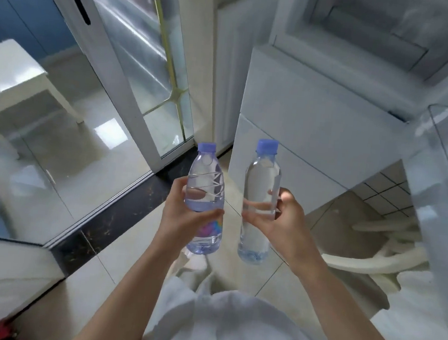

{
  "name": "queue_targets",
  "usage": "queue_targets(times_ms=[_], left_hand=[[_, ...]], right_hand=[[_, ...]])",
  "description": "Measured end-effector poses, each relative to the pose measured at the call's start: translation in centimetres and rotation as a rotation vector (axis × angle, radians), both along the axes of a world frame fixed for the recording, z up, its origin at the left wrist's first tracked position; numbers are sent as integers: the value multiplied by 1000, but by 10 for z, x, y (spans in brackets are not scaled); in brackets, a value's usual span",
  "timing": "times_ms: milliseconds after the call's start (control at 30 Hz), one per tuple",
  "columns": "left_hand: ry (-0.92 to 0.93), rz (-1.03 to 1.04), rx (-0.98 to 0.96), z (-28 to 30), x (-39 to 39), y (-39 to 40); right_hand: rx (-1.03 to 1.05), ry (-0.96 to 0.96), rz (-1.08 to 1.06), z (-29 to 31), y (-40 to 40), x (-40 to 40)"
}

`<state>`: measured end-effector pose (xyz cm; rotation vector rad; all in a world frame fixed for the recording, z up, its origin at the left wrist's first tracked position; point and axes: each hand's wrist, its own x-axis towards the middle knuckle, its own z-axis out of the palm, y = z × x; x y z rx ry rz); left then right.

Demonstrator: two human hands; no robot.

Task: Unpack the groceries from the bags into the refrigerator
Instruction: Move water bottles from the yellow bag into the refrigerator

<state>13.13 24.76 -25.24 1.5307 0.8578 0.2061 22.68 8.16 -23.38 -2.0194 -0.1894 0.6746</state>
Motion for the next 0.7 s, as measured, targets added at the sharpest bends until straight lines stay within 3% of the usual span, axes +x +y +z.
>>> queue_targets(times_ms=[300, 700], left_hand=[[-22, -273, 86, 16, 120, 92], [-215, -558, 222, 62, 303, 103]], right_hand=[[21, -53, -274, 24, 68, 70], [80, -196, -528, 64, 67, 200]])
